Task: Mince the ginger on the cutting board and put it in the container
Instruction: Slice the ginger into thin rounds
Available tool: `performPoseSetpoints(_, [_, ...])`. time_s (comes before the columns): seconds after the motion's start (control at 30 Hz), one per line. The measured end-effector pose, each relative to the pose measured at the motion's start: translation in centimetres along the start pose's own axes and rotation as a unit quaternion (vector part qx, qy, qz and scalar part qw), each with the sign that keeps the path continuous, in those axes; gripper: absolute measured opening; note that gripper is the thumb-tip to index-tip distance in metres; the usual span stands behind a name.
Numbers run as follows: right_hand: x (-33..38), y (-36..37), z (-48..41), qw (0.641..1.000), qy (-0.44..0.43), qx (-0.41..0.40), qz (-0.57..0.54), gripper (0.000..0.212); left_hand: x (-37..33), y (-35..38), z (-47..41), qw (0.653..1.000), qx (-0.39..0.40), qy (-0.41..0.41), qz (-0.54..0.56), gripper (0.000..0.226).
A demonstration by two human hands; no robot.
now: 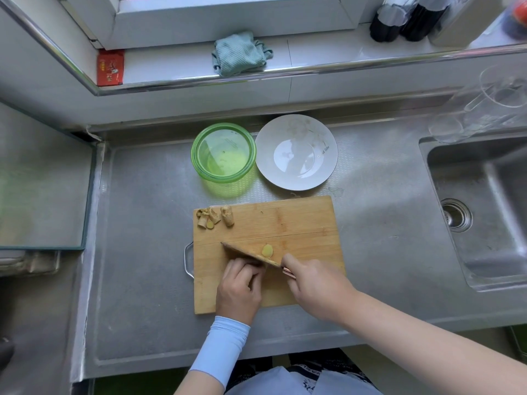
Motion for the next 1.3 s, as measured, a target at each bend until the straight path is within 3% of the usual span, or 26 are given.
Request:
performPoseSetpoints(0.2, [-0.4, -0.3, 2.5, 0.999, -0.023, -0.032, -0.015, 0.004, 0.4, 0.1, 0.1, 1.0, -0.019, -0.017, -0.004, 0.017])
performPoseSetpoints(0.33, [-1.0, -0.3, 3.0, 0.999, -0.02, -0.035, -0.003, 0.005, 0.4, 0.2, 0.2, 1.0, -0.016, -0.016, -0.002, 0.006])
performPoseSetpoints(0.5, [-1.1, -0.4, 3.2, 0.999, -0.022, -0.024, 0.003, 0.003, 0.5, 0.3, 0.2, 1.0, -0.004, -0.015, -0.001, 0.022])
performPoseSetpoints(0.77, [-1.3, -0.4, 3.3, 1.0, -0.016, -0.011, 0.013, 0.003, 0.3, 0.3, 0.2, 1.0, -0.013, -0.009, 0.004, 0.009])
performPoseSetpoints(0.93, [-1.1, -0.6, 3.0, 1.0, -0.01, -0.004, 0.016, 0.003, 0.5, 0.3, 0.2, 1.0, -0.005, -0.019, -0.001, 0.02])
performPoseSetpoints(1.3, [-1.1, -0.5, 2.0, 1.0, 0.002, 0.014, 0.009, 0.003, 0.3, 0.2, 0.2, 0.999, -0.018, -0.029, 0.004, 0.009])
Point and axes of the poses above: each hand's wrist, its own z-axis away from the middle knuckle, its own y-axis out of the palm, x = y × z, the point moved 5 cm from there along -z, towards the middle knuckle, and after that the axes turned 8 degrees about -x, right-handed, at the moved point
